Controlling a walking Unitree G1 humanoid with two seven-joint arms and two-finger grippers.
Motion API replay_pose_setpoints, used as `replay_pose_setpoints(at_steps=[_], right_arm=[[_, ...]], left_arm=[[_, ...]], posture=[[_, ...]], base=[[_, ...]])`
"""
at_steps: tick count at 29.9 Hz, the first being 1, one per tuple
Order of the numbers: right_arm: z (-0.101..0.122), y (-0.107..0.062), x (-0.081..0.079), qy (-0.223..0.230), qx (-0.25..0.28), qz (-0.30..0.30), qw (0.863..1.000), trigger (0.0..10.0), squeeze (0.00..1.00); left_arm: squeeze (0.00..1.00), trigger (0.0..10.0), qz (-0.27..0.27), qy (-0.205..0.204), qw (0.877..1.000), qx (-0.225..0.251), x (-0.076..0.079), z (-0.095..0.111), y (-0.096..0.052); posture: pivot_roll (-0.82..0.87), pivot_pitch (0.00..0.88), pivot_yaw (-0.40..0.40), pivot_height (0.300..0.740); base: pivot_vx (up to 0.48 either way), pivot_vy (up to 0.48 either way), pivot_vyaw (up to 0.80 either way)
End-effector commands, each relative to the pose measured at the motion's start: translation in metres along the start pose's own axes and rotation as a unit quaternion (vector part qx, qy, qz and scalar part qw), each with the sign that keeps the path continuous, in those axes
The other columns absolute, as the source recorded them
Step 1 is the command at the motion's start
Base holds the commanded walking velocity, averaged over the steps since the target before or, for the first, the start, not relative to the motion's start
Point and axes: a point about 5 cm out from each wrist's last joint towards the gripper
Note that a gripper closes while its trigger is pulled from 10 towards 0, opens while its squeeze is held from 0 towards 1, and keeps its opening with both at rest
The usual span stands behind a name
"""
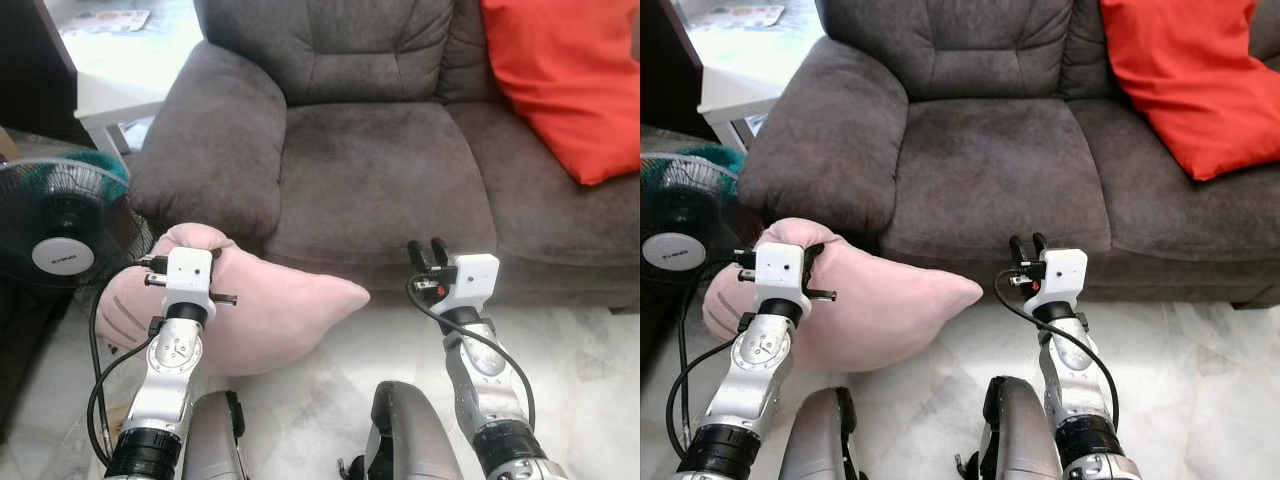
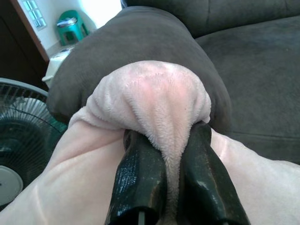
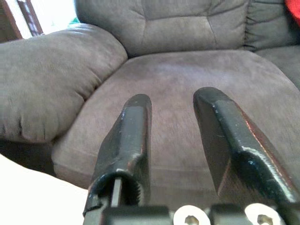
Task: Move the pillow to the sofa from floor
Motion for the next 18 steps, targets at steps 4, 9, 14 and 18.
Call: replay_pose_setpoints(at_steps=[4, 9, 14, 18], right_arm=[[0.0021, -0.0008, 0.0014, 0.002, 0.005, -0.002, 1.0, 10.0, 0.0], [0.0023, -0.0016, 0.0025, -0.001, 0.004, -0.002, 1.0, 10.0, 0.0], [0.0029, -0.0023, 0.0048, -0.002, 0.006, -0.004, 1.0, 10.0, 0.0], [0.0022, -0.0018, 0.005, -0.002, 0.002, -0.005, 1.0, 10.0, 0.0]], left_arm=[[0.0, 10.0, -0.007, -0.001, 0.999, 0.054, 0.004, 0.025, 0.0058], [0.0, 10.0, -0.011, -0.005, 0.999, 0.053, 0.0051, 0.0246, 0.0055], [0.0, 10.0, -0.012, -0.006, 0.999, 0.05, 0.0057, 0.0237, 0.0056], [0.0, 10.0, -0.016, -0.007, 0.999, 0.047, 0.0074, 0.0232, 0.0055]], posture=[[0.18, 0.067, -0.046, 0.636], [0.17, 0.075, -0.046, 0.661], [0.17, 0.08, -0.047, 0.681], [0.17, 0.081, -0.047, 0.695]], base=[[0.0, 0.0, 0.0], [0.0, 0.0, 0.0], [0.0, 0.0, 0.0], [0.0, 0.0, 0.0]])
Point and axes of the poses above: a point about 5 cm out from each wrist's last joint towards the gripper, its own y axis pointing out of the wrist towards the gripper, its own z axis along the axis of the wrist's last joint, x = y × z, and after that the axes turned 13 degrees about -y, right-handed
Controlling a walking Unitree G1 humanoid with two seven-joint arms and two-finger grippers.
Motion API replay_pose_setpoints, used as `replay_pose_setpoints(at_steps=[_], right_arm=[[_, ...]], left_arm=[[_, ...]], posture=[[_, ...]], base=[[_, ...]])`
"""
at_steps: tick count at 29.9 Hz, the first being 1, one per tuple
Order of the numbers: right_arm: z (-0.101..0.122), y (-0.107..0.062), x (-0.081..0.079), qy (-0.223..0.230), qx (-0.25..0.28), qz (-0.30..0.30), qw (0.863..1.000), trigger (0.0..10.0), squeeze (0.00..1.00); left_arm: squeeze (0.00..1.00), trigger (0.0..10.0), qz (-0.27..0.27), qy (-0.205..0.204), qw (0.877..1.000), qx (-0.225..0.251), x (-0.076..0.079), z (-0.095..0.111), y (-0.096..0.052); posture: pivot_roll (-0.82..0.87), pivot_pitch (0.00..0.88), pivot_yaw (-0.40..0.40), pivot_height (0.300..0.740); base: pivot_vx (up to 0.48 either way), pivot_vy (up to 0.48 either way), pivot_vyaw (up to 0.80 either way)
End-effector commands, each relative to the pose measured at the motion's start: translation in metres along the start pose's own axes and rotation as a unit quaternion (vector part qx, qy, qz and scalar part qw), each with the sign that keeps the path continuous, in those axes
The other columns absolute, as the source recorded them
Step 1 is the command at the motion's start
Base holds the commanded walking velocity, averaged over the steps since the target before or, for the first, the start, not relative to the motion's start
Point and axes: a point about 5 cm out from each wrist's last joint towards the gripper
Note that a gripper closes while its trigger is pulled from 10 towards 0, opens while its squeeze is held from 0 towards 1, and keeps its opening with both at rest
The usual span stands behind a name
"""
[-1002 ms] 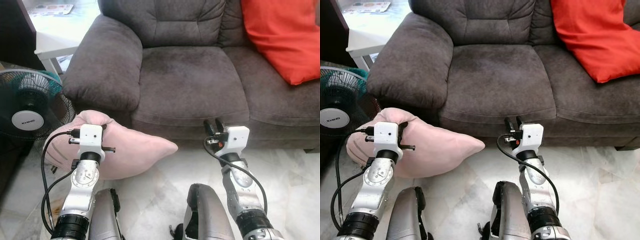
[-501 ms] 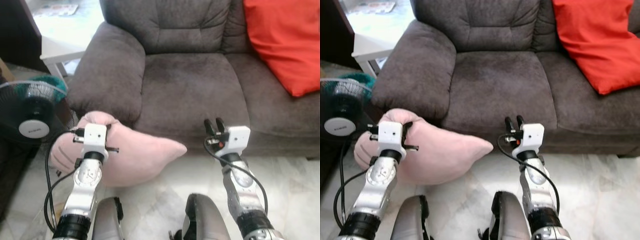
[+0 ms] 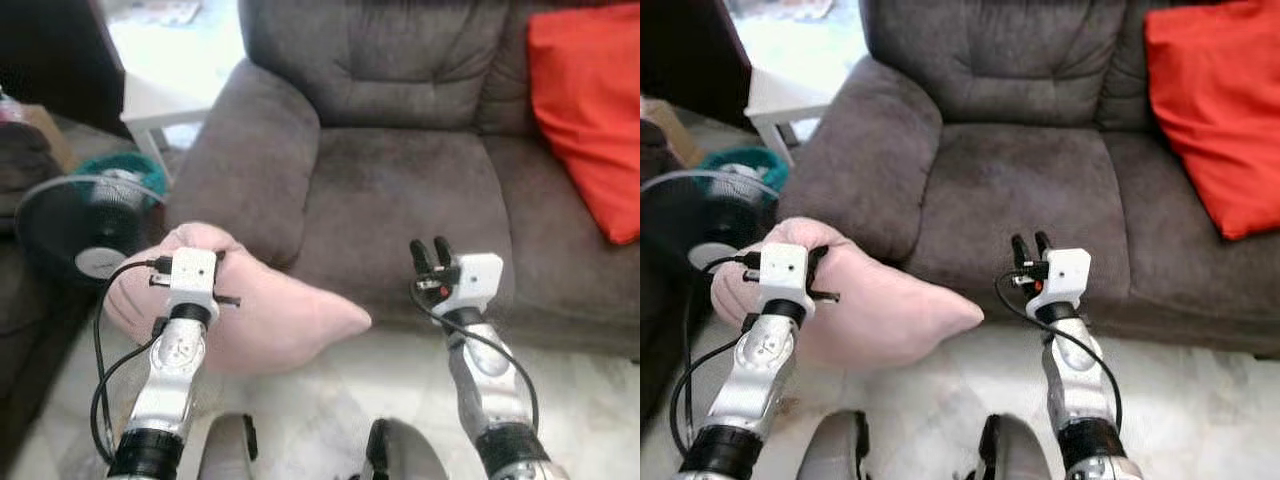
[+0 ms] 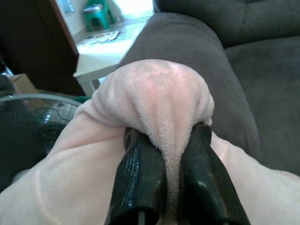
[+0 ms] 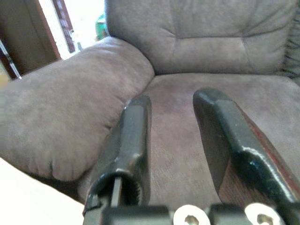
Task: Move the pillow to the sofa from floor
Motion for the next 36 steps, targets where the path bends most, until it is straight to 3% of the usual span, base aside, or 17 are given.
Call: replay_pose_setpoints(at_steps=[1, 16, 24, 36], right_arm=[[0.0004, -0.0004, 0.0016, 0.002, -0.001, -0.003, 1.0, 10.0, 0.0], [0.0023, 0.0006, -0.003, 0.006, 0.005, 0.006, 1.0, 10.0, 0.0], [0.0015, 0.001, -0.0041, 0.004, 0.003, 0.004, 1.0, 10.0, 0.0], [0.0007, 0.0008, -0.0054, 0.011, 0.001, 0.003, 1.0, 10.0, 0.0]], left_arm=[[0.0, 10.0, -0.011, -0.003, 0.998, 0.056, 0.0046, 0.0249, 0.0053], [0.0, 10.0, -0.022, -0.004, 0.998, 0.058, 0.0063, 0.0267, 0.0046], [0.0, 10.0, -0.029, -0.003, 0.998, 0.054, 0.0083, 0.0256, 0.0042], [0.0, 10.0, -0.041, -0.003, 0.998, 0.048, 0.0106, 0.0252, 0.0042]], posture=[[0.17, 0.081, -0.047, 0.695], [0.18, 0.085, -0.042, 0.695], [0.18, 0.085, -0.037, 0.74], [0.19, 0.079, -0.029, 0.74]], base=[[0.0, 0.0, 0.0], [-0.154, 0.0, 0.0], [0.0, 0.0, 0.0], [0.0, 0.0, 0.0]])
Point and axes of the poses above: a point about 5 cm out from each wrist's last joint towards the gripper, its own y axis pointing out of the wrist towards the gripper, its own z axis along the axis of the wrist's last joint, x = y × z, and after that the axes turned 13 degrees about -y, right-handed
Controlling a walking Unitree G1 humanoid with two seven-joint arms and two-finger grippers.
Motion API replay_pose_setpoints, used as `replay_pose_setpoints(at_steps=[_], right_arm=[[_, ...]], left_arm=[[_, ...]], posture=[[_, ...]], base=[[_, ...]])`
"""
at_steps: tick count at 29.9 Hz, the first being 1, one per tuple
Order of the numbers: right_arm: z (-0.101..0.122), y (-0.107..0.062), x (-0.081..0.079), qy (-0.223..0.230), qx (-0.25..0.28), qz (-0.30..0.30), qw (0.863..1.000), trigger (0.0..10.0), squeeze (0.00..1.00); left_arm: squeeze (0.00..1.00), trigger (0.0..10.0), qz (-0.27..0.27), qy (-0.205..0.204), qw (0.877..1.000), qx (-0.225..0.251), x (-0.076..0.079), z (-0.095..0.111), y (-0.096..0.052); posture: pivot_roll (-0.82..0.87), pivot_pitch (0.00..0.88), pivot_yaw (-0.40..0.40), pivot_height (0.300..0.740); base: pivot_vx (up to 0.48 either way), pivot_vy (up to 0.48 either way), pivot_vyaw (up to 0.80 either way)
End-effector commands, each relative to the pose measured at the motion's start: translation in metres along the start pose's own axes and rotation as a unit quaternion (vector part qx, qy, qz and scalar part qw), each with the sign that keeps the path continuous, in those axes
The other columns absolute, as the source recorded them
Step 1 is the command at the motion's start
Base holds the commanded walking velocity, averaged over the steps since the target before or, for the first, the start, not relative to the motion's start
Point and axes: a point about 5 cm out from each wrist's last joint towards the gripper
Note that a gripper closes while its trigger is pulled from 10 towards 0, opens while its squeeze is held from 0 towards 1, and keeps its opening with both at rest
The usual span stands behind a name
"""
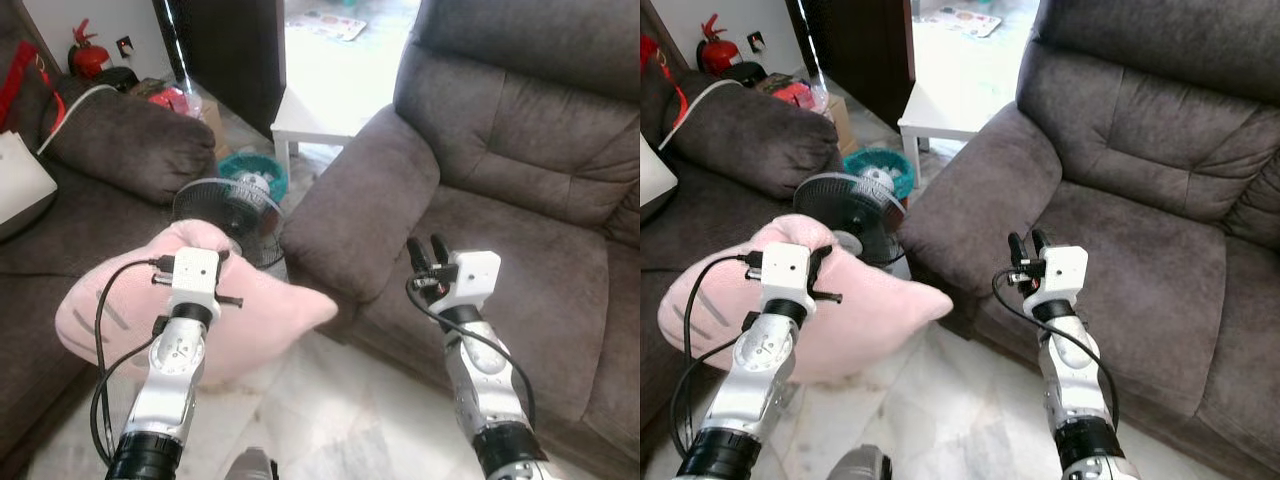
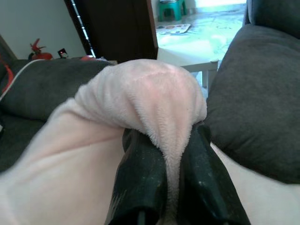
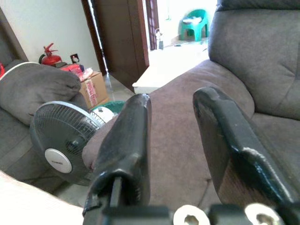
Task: Move the pillow to the sofa from floor
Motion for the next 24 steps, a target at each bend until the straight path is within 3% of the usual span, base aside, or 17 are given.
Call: replay_pose_setpoints(at_steps=[1, 17, 19, 21, 24], right_arm=[[-0.001, 0.0, 0.0, 0.005, -0.001, -0.001, 1.0, 10.0, 0.0], [-0.005, 0.0, 0.001, -0.004, -0.018, -0.003, 1.0, 10.0, 0.0], [-0.008, 0.001, 0.004, -0.063, -0.042, 0.032, 0.997, 10.0, 0.0], [-0.008, 0.001, 0.004, -0.073, -0.043, 0.041, 0.996, 10.0, 0.0], [-0.022, 0.003, 0.011, -0.154, -0.121, 0.08, 0.977, 10.0, 0.0]], left_arm=[[0.0, 10.0, -0.02, -0.004, 0.999, 0.049, 0.007, 0.022, 0.006], [0.0, 10.0, -0.089, -0.023, 0.995, 0.034, 0.026, 0.021, 0.005], [0.0, 10.0, -0.101, -0.023, 0.994, 0.032, 0.027, 0.023, 0.006], [0.0, 10.0, -0.104, -0.023, 0.994, 0.031, 0.027, 0.023, 0.006], [0.0, 10.0, -0.133, -0.016, 0.991, 0.011, 0.029, 0.019, 0.006]], posture=[[0.19, 0.079, -0.029, 0.74], [0.19, 0.059, -0.02, 0.74], [0.19, 0.058, -0.02, 0.74], [0.19, 0.058, -0.02, 0.74], [0.19, 0.06, -0.022, 0.74]], base=[[0.0, 0.0, 0.0], [0.0, 0.0, 0.0], [0.0, 0.0, 0.0], [0.0, 0.0, 0.0], [0.0, 0.0, 0.0]])
Point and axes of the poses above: a point about 5 cm out from each wrist's last joint towards the gripper, its own y axis pointing out of the wrist towards the gripper, its own z axis along the axis of the wrist's last joint, x = y × z, and after that the axes turned 13 degrees about -y, right-handed
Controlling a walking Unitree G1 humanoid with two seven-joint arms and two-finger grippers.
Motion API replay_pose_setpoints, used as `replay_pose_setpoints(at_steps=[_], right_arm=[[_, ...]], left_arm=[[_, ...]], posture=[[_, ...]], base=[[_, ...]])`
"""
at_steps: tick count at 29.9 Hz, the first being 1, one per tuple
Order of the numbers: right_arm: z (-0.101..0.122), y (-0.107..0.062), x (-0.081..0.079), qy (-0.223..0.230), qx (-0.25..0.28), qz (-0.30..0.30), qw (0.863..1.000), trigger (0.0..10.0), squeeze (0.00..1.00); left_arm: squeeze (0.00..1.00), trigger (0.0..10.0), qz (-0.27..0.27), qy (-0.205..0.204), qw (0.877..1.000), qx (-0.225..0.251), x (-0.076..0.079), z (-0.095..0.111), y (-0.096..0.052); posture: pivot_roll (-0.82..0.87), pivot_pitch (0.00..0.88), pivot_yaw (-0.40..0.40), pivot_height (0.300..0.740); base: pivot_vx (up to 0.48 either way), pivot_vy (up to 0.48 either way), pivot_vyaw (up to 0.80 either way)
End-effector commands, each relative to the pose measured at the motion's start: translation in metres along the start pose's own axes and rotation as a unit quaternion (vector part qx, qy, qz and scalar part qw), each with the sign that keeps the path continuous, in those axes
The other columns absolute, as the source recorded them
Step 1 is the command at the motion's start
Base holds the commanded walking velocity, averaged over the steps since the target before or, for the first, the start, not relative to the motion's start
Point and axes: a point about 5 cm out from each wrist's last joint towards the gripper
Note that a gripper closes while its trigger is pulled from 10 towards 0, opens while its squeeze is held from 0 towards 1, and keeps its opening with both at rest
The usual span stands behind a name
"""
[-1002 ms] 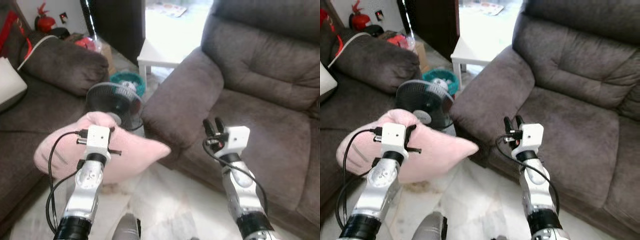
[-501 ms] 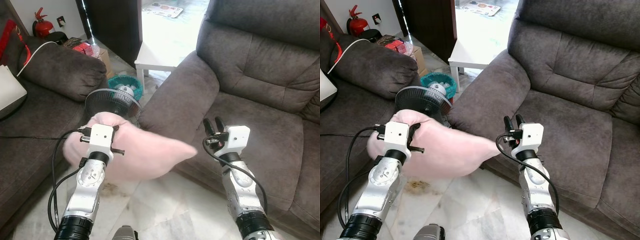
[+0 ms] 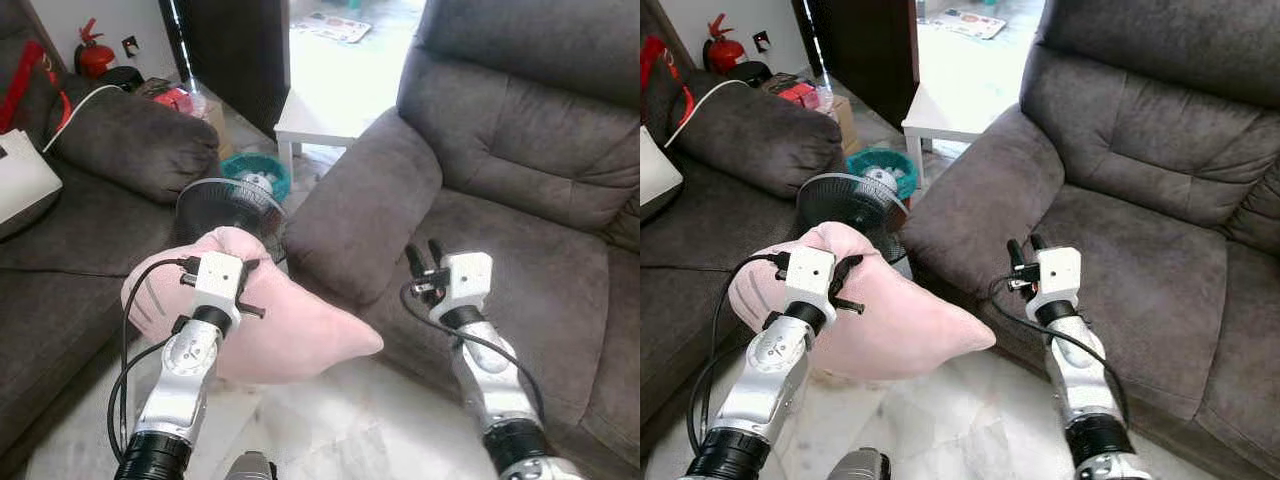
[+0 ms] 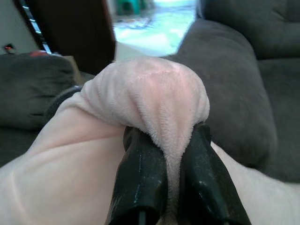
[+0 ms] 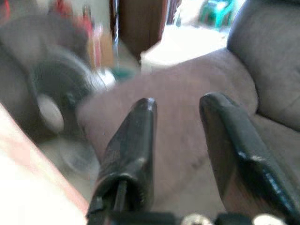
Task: Move the pillow to the sofa from floor
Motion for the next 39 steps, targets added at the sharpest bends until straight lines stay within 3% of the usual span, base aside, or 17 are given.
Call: replay_pose_setpoints(at_steps=[1, 7, 10, 16, 17, 20, 26, 27, 30, 33, 35, 39], right_arm=[[-0.01, 0.0, -0.003, -0.041, -0.046, 0.037, 0.997, 10.0, 0.0], [-0.016, 0.0, -0.004, -0.076, -0.079, 0.086, 0.99, 10.0, 0.0], [-0.022, -0.002, -0.01, -0.111, -0.103, 0.14, 0.979, 10.0, 0.0], [-0.029, -0.002, -0.016, -0.105, -0.143, 0.185, 0.967, 10.0, 0.0], [-0.028, -0.001, -0.015, -0.103, -0.144, 0.19, 0.966, 10.0, 0.3], [-0.023, -0.001, -0.01, -0.11, -0.134, 0.221, 0.96, 10.0, 1.0], [-0.02, -0.003, 0.007, -0.146, -0.153, 0.247, 0.946, 10.0, 1.0], [-0.014, -0.003, 0.011, -0.155, -0.15, 0.259, 0.942, 10.0, 0.0], [-0.01, -0.005, 0.012, -0.16, -0.147, 0.273, 0.937, 10.0, 0.0], [-0.011, -0.016, 0.01, -0.19, -0.159, 0.329, 0.911, 10.0, 0.0], [-0.027, -0.029, 0.009, -0.251, -0.205, 0.366, 0.873, 10.0, 0.0], [-0.046, -0.042, -0.003, -0.252, -0.243, 0.398, 0.848, 10.0, 0.0]], left_arm=[[0.0, 10.0, -0.041, 0.005, 0.998, 0.046, 0.009, 0.025, 0.006], [0.0, 10.0, -0.097, 0.029, 0.995, 0.008, 0.014, 0.017, 0.003], [0.0, 10.0, -0.118, 0.035, 0.992, -0.004, 0.014, 0.016, 0.001], [0.0, 10.0, -0.127, 0.064, 0.99, -0.013, 0.011, 0.016, 0.004], [0.0, 10.0, -0.129, 0.067, 0.989, -0.013, 0.011, 0.017, 0.005], [0.0, 10.0, -0.129, 0.069, 0.989, -0.017, 0.009, 0.017, 0.006], [0.0, 10.0, -0.133, 0.079, 0.988, -0.026, 0.006, 0.014, 0.006], [0.0, 10.0, -0.134, 0.087, 0.987, -0.03, 0.006, 0.012, 0.006], [0.0, 10.0, -0.135, 0.091, 0.986, -0.034, 0.006, 0.01, 0.006], [0.0, 10.0, -0.136, 0.104, 0.984, -0.044, 0.004, 0.005, 0.004], [0.0, 10.0, -0.136, 0.107, 0.984, -0.045, 0.003, 0.005, 0.003], [0.0, 10.0, -0.138, 0.109, 0.983, -0.043, 0.003, 0.007, 0.004]], posture=[[0.19, 0.063, -0.023, 0.74], [0.19, 0.068, -0.029, 0.74], [0.2, 0.073, -0.031, 0.74], [0.19, 0.086, -0.023, 0.74], [0.19, 0.093, -0.021, 0.74], [0.18, 0.1, -0.017, 0.74], [0.17, 0.111, -0.01, 0.74], [0.17, 0.114, -0.009, 0.74], [0.16, 0.114, -0.008, 0.74], [0.16, 0.12, -0.008, 0.74], [0.16, 0.122, -0.008, 0.74], [0.16, 0.127, -0.012, 0.74]], base=[[0.0, 0.0, 0.0], [0.0, 0.0, 0.0], [0.0, 0.0, 0.0], [0.0, 0.0, 0.0], [0.0, 0.0, 0.0], [0.0, 0.0, 0.0], [0.0, 0.0, 0.0], [0.0, 0.0, 0.0], [0.0, 0.0, 0.0], [0.0, 0.0, 0.0], [0.0, 0.0, 0.0], [0.0, 0.0, 0.0]])
Point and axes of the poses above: a point about 5 cm out from each wrist's last joint towards the gripper, its own y axis pointing out of the wrist towards the gripper, its own z axis along the axis of the wrist's last joint, x = y × z, and after that the axes turned 13 degrees about -y, right-handed
